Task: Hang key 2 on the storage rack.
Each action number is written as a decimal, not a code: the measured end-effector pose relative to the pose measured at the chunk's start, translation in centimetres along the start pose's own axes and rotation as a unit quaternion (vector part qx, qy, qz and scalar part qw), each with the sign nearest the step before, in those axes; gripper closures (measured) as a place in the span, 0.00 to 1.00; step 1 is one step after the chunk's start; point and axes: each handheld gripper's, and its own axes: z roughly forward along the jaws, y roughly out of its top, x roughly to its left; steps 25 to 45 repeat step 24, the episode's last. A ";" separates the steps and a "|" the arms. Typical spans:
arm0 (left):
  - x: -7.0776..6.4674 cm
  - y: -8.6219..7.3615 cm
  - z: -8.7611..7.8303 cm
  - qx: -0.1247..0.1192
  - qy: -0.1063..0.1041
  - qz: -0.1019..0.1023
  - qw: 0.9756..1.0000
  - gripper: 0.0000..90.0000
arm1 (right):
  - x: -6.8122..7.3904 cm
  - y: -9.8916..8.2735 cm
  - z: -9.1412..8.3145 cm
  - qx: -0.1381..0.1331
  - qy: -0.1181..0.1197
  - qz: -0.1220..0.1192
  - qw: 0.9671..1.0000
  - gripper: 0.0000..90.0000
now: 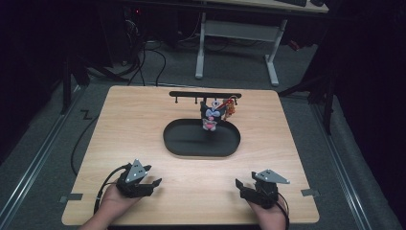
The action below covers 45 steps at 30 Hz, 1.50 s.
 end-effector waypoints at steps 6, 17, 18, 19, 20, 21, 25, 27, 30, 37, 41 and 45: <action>-0.3 0.2 0.0 0.000 -0.005 0.004 1.000 0.40 | -0.2 0.1 0.1 -0.017 0.003 0.022 1.000 0.29; 0.1 0.1 -0.5 -0.007 -0.008 0.005 1.000 0.40 | 0.1 -0.1 1.1 -0.005 -0.004 0.019 1.000 0.28; 0.1 0.1 -0.5 -0.008 -0.007 0.005 1.000 0.40 | 0.1 -0.1 1.2 -0.004 -0.005 0.017 1.000 0.28; 0.1 0.1 -0.5 -0.008 -0.007 0.005 1.000 0.40 | 0.1 -0.2 1.2 -0.002 -0.005 0.020 1.000 0.28; 0.1 0.1 -0.5 -0.008 -0.007 0.005 1.000 0.40 | 0.1 -0.2 1.2 -0.002 -0.005 0.020 1.000 0.28; 0.1 0.1 -0.5 -0.008 -0.006 0.005 1.000 0.40 | 0.1 -0.2 1.2 -0.001 -0.005 0.020 1.000 0.28; 0.2 0.0 -0.6 -0.008 -0.004 0.004 1.000 0.40 | 0.0 0.0 1.4 -0.003 -0.004 0.020 1.000 0.28; 0.2 0.0 -0.6 -0.008 -0.004 0.004 1.000 0.40 | 0.0 0.0 1.4 -0.003 -0.004 0.020 1.000 0.28; 0.2 0.0 -0.6 -0.008 -0.004 0.004 1.000 0.40 | 0.0 0.0 1.4 -0.003 -0.004 0.020 1.000 0.28; 0.2 0.0 -0.6 -0.008 -0.004 0.004 1.000 0.40 | 0.0 0.0 1.4 -0.003 -0.004 0.020 1.000 0.28; 0.2 0.0 -0.6 -0.008 -0.004 0.004 1.000 0.40 | 0.0 0.0 1.4 -0.003 -0.004 0.020 1.000 0.28; 0.2 0.0 -0.6 -0.008 -0.004 0.004 1.000 0.40 | 0.0 0.0 1.4 -0.003 -0.004 0.020 1.000 0.28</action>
